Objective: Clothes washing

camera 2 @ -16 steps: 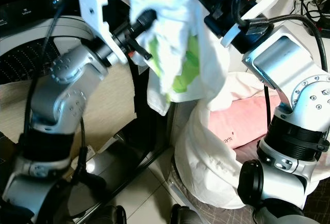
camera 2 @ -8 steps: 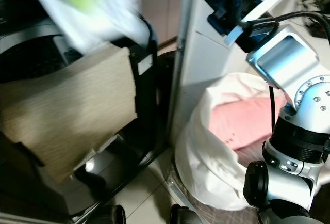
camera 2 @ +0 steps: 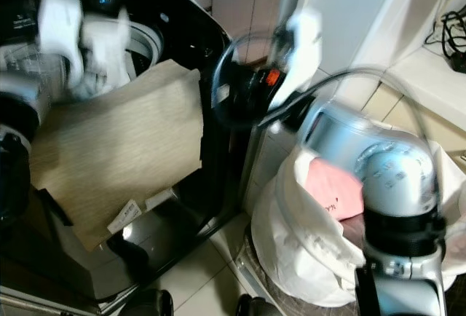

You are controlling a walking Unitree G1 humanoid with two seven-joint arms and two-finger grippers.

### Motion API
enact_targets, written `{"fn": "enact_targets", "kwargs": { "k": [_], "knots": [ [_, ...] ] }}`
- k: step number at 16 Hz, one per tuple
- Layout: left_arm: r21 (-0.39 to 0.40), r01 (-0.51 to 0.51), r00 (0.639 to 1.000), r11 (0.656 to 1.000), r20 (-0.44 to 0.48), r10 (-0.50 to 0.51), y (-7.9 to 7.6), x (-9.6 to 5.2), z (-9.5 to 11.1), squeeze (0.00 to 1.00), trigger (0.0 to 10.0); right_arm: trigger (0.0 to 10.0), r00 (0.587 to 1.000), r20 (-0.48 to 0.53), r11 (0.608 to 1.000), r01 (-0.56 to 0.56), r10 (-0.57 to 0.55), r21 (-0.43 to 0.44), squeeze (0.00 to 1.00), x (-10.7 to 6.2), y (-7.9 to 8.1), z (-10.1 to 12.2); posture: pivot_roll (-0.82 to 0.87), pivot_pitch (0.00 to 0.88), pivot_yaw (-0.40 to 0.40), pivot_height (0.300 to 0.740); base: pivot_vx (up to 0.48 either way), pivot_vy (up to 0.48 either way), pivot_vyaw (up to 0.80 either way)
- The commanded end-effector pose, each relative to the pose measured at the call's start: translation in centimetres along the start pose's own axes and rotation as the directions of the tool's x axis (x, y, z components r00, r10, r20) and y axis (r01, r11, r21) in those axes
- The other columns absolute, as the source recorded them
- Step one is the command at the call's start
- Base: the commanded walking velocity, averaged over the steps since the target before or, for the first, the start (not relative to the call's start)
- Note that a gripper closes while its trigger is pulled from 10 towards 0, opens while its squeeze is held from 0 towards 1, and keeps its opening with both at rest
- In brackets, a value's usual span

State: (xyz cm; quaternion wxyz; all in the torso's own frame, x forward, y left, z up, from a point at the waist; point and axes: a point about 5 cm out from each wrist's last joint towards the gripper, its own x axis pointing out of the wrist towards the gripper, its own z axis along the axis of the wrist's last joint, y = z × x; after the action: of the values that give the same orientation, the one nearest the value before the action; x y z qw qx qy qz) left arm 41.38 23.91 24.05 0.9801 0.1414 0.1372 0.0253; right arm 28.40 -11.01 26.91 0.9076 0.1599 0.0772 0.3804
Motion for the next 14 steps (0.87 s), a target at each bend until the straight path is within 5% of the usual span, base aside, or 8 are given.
{"fn": "enact_targets", "kwargs": {
  "k": [1,5,12,13,14],
  "knots": [
    [0.008,-0.005,0.998,1.0,0.069,0.004,0.6,-0.4,2.5,1.0,10.0,10.0,1.0,0.003,0.999,-0.012,0.012,-0.044,0.0,0.0,0.7,0.2,-0.07,0.037,-0.011,0.74,0.0,0.0,0.0],
    [-0.013,-0.021,0.996,1.0,0.091,0.022,2.5,-1.2,4.6,1.0,10.0,10.0,0.999,0.024,0.998,-0.021,0.023,-0.067,0.0,-0.4,0.8,0.5,-0.08,0.041,-0.009,0.74,0.0,0.0,0.0],
    [0.017,0.0,0.995,1.0,0.104,-0.002,2.9,-1.5,5.3,1.0,10.0,10.0,1.0,0.027,0.996,0.019,-0.016,-0.089,0.0,-0.5,-0.1,0.8,-0.07,0.033,-0.009,0.74,0.0,0.0,0.0],
    [-0.025,0.039,0.988,0.999,0.147,-0.035,2.5,-1.5,5.8,0.41,10.0,10.0,0.999,0.03,0.995,0.036,-0.033,-0.094,0.0,-0.5,-0.3,0.7,-0.07,0.033,-0.006,0.74,0.0,0.0,0.0],
    [-0.129,0.167,0.952,0.977,0.281,-0.125,1.1,-1.5,6.8,0.0,10.0,10.0,0.991,0.062,0.981,0.124,-0.116,-0.148,0.0,-0.6,-0.8,0.5,-0.08,0.032,0.006,0.74,0.0,0.0,0.0]
  ]
}}
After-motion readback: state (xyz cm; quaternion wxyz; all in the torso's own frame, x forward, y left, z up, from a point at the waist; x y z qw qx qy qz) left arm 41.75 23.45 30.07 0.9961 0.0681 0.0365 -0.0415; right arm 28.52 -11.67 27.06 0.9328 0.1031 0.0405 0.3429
